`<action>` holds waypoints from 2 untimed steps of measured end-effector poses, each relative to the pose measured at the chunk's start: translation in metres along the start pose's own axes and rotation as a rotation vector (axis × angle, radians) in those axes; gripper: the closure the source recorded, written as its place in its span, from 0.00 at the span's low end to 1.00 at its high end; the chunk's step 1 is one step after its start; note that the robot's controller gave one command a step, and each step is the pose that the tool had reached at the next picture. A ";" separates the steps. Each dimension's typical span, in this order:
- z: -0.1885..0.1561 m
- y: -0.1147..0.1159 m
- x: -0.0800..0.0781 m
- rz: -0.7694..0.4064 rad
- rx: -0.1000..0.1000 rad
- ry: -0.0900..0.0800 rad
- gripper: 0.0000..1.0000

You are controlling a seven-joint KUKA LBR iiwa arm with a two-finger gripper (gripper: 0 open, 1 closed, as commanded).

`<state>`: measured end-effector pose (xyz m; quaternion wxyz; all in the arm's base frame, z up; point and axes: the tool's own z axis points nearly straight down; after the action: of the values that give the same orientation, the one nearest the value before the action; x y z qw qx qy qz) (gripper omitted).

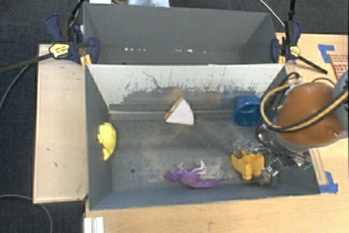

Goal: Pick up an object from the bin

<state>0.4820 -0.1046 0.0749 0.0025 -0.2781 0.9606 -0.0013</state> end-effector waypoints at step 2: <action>0.005 0.015 -0.009 -0.207 -0.001 -0.004 1.00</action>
Offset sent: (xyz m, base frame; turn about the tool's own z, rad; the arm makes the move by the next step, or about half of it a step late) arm 0.0000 0.0000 0.0000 0.0000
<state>0.4815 -0.0868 0.0701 0.0039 -0.3759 0.9267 -0.0006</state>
